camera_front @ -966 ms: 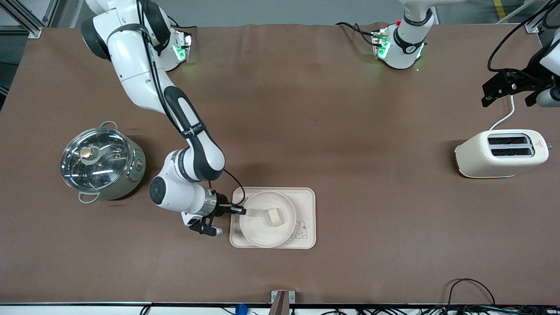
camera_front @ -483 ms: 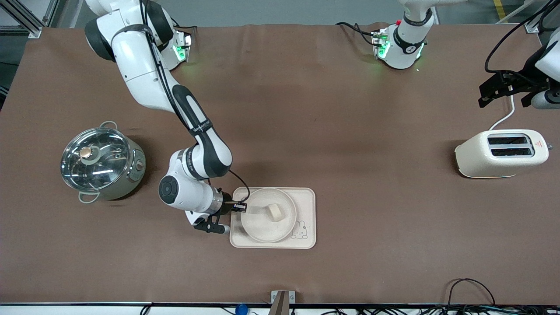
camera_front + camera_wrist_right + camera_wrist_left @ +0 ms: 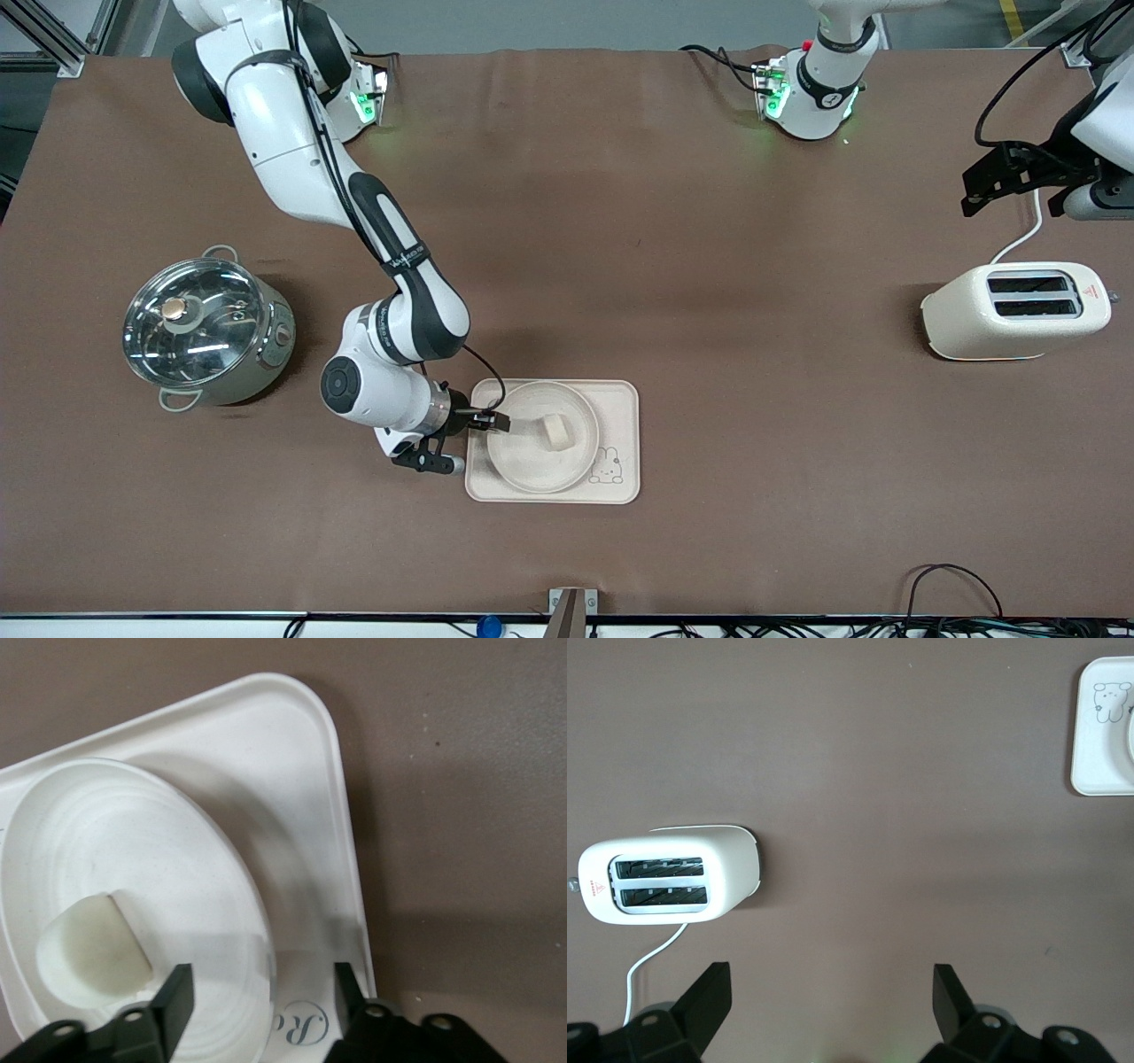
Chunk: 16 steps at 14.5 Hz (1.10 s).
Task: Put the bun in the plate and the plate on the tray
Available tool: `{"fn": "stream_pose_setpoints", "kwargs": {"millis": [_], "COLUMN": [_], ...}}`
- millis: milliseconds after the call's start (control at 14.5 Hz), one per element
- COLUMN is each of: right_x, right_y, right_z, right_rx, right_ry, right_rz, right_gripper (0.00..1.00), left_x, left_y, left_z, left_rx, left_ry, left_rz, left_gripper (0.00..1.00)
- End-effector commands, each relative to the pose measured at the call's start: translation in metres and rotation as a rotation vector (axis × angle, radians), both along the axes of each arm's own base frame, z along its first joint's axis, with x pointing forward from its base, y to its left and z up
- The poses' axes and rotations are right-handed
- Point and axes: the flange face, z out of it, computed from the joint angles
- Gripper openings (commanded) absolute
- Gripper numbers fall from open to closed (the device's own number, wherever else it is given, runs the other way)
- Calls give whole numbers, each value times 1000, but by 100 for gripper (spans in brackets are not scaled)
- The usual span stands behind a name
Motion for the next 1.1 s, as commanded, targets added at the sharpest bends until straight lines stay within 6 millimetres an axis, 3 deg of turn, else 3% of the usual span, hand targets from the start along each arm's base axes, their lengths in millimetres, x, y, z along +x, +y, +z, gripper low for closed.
{"fn": "stream_pose_setpoints", "kwargs": {"millis": [0, 138, 207, 345, 621, 759, 897, 1034], "right_x": [-20, -24, -22, -24, -46, -71, -111, -153], "right_y": [-8, -26, -46, -94, -194, -242, -273, -307], "right_z": [48, 88, 111, 155, 266, 316, 365, 397], "right_rx": [12, 22, 20, -16, -185, -289, -364, -386], "right_ry": [58, 126, 140, 157, 113, 139, 157, 154], "right_rz": [9, 41, 45, 46, 186, 194, 183, 145], "right_gripper": [100, 100, 100, 100, 100, 100, 100, 100], "left_x": [-4, -3, -3, -5, -9, -10, -9, -8], "left_y": [-2, -3, -3, -4, -11, -13, -13, -13], "left_z": [0, 0, 0, 2, 2, 1, 1, 3], "left_rx": [3, 1, 1, 0, -6, -6, -6, 0], "left_ry": [11, 11, 11, 10, 9, 9, 8, 6], "left_rz": [-20, -21, -23, -23, -36, -37, -39, -40], "left_gripper": [100, 100, 100, 100, 100, 100, 100, 100]}}
